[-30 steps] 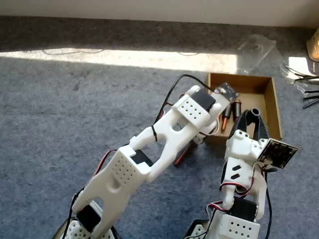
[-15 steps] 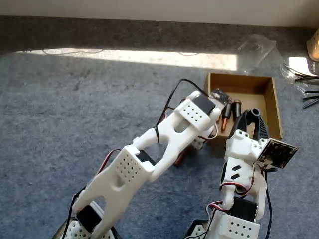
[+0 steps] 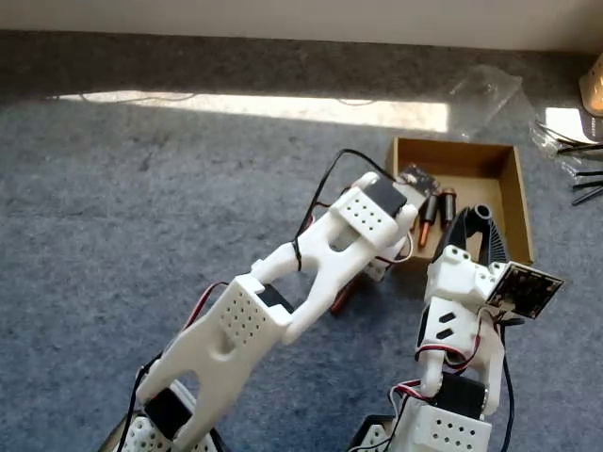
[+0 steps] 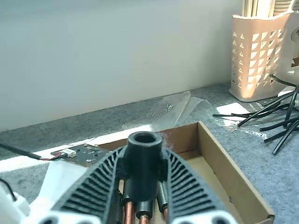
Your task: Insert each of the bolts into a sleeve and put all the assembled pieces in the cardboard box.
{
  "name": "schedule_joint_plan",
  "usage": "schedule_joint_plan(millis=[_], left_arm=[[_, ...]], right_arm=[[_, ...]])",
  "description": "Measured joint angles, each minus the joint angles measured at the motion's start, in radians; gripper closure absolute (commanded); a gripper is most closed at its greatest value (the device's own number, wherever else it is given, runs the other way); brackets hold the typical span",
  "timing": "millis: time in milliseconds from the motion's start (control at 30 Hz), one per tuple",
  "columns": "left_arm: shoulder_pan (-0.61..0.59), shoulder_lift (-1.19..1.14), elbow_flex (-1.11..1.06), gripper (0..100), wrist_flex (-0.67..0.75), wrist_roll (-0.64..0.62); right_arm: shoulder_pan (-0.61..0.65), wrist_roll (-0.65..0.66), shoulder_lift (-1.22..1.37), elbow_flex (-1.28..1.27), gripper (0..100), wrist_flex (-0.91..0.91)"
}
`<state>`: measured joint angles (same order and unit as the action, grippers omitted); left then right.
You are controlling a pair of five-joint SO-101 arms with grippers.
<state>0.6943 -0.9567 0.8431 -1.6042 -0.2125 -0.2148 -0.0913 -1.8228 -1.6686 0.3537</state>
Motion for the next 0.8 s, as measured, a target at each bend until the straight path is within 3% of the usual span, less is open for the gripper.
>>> schedule_joint_plan(millis=[233, 433, 800], left_arm=[[0.0, 0.0, 0.0, 88, 0.026, 0.0], [0.031, 0.0, 0.0, 98, 0.034, 0.023], [0.041, -0.002, 0.0, 99, 0.048, 0.086]], right_arm=[[0.0, 0.0, 0.0, 0.0, 99.5, 0.0], [0.0, 0.0, 0.0, 0.0, 99.5, 0.0], [0.0, 0.0, 0.0, 0.0, 99.5, 0.0]])
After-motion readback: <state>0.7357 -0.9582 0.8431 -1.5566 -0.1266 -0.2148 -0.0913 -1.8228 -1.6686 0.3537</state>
